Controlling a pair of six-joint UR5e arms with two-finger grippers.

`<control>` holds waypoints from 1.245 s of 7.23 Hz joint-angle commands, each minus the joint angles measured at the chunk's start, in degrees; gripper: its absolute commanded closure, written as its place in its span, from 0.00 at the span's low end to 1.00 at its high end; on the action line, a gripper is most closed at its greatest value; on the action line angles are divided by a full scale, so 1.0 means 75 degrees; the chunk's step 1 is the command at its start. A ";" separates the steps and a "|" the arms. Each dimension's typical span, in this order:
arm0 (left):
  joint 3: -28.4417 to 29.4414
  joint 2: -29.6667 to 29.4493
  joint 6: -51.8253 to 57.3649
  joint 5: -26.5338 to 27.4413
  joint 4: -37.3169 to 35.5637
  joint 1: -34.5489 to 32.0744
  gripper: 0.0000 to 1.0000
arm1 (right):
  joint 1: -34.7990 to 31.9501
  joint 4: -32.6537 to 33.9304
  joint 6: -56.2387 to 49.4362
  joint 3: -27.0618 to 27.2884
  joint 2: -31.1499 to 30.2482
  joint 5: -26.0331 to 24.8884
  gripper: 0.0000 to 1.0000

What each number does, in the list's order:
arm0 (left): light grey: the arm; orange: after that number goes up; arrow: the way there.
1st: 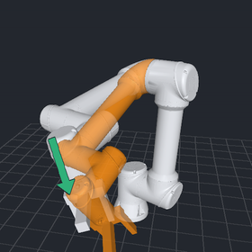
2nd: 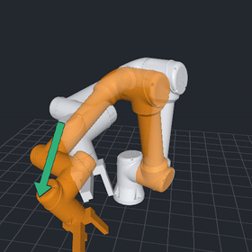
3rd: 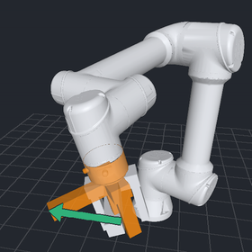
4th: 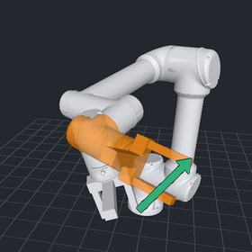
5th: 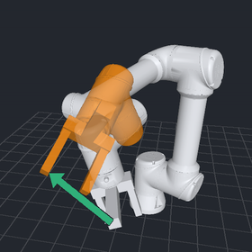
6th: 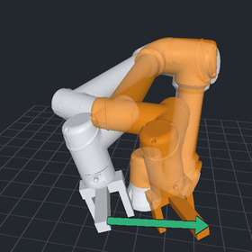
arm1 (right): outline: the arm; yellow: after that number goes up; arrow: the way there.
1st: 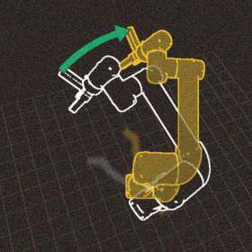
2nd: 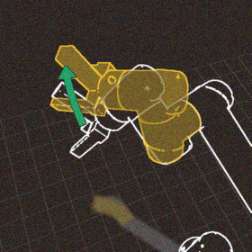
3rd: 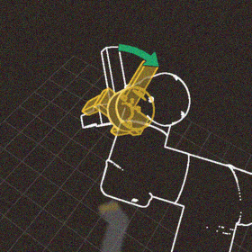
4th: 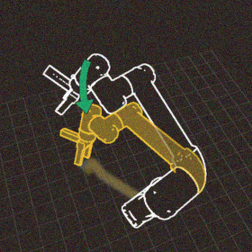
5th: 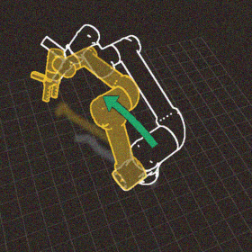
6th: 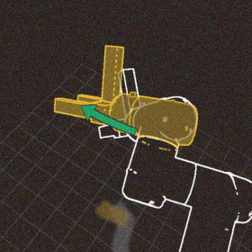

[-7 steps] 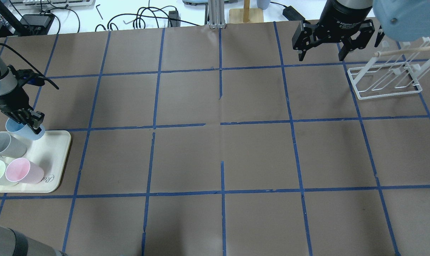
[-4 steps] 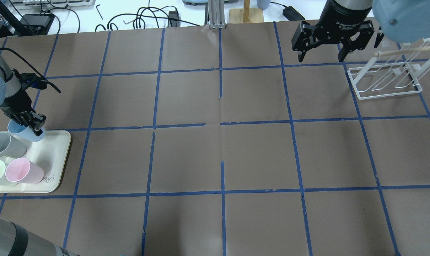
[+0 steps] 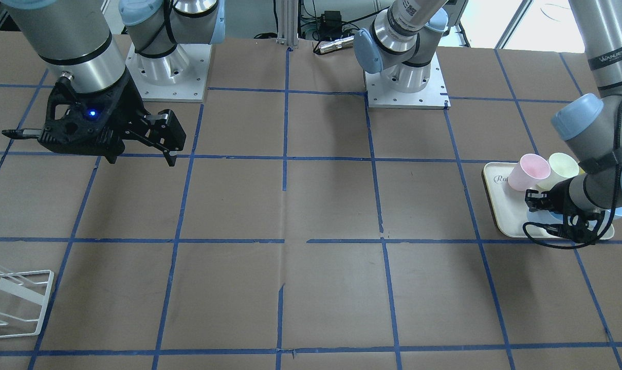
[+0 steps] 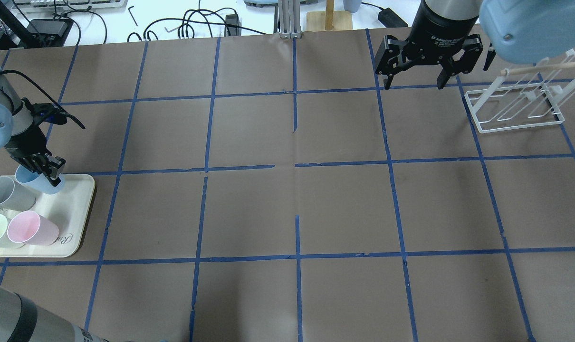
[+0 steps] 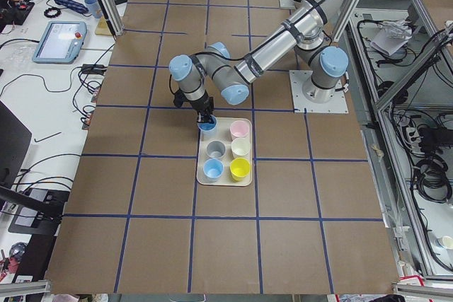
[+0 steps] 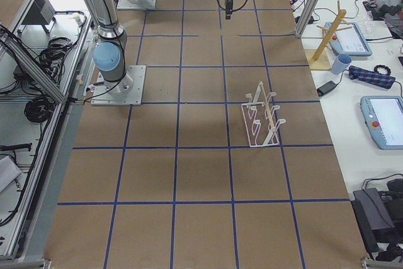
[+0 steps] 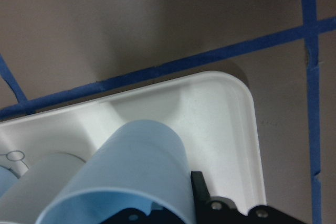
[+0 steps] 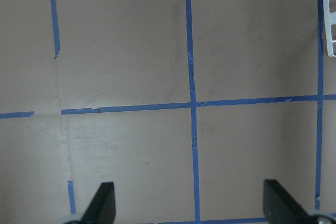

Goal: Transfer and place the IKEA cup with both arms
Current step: 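Lower the cup onto the white tray and open the left gripper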

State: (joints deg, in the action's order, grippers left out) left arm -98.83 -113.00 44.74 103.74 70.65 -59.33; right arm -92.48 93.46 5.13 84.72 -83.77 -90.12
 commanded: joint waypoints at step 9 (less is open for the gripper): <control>-0.0018 -0.0109 0.0012 0.0313 0.0166 0.0163 0.40 | -0.0009 -0.0180 0.0066 -0.0011 -0.0010 -0.0054 0.00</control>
State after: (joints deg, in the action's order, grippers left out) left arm -99.02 -113.85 44.83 106.12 71.54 -58.96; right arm -92.55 92.09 5.60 84.62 -83.85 -90.67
